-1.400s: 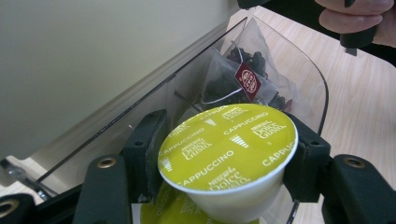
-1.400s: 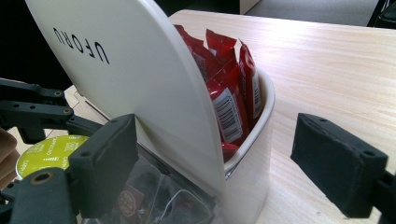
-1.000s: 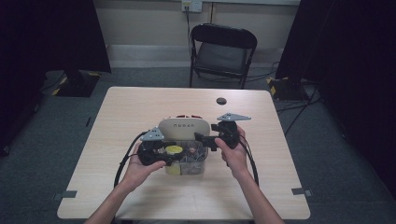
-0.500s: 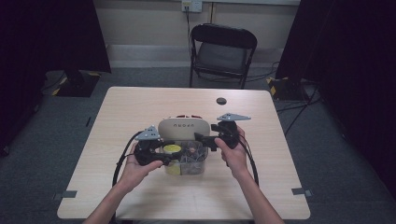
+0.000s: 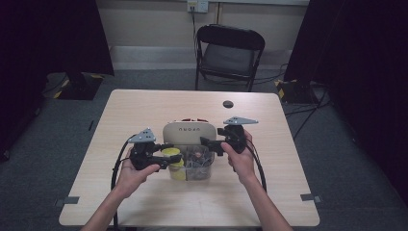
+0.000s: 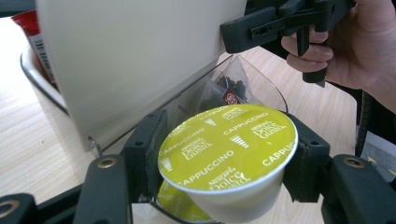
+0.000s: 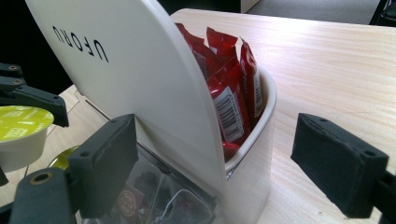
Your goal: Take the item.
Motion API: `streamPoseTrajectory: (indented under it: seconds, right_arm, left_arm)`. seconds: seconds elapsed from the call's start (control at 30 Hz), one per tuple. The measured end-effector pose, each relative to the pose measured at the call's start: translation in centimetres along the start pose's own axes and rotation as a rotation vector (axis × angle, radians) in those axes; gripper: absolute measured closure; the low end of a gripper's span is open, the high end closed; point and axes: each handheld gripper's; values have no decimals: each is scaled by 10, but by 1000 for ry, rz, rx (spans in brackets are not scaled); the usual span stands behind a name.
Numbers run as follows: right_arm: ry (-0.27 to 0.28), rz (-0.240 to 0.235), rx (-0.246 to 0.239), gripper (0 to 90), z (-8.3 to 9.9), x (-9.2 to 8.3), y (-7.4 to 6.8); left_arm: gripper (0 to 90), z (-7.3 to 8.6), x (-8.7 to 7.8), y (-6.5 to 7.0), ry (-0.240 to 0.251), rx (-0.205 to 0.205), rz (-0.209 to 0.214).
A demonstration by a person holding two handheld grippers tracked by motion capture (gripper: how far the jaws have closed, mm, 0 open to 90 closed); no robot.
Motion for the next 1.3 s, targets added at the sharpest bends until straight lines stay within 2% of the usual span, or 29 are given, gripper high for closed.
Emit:
streamPoseTrajectory:
  seconds: [0.5,0.7,0.77,0.9,1.2,1.3]
  right_arm:
    - [-1,-2,4,134,0,0,0]
    - [-2,-4,6,126,0,1,1]
    - [-3,-1,3,132,0,0,0]
    - [-1,-2,2,123,0,0,2]
    - [0,2,5,117,0,0,2]
    - [0,5,1,118,0,0,1]
  left_arm:
    - [404,-3,-20,-7,17,-4,-13]
    - [404,-3,-29,-12,24,-8,-31]
    - [404,-3,-33,-15,17,-1,-52]
    - [403,-3,-44,-24,35,-22,-79]
    - [404,-6,-58,-37,46,-24,-112]
    - [404,-5,-65,-46,45,-35,-135]
Point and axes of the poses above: each handheld gripper's, and its own axes: x roughly forward along the jaws, z roughly out of its underside, y roughly to its right, and after that the axes turned 13 degrees about y, right-handed
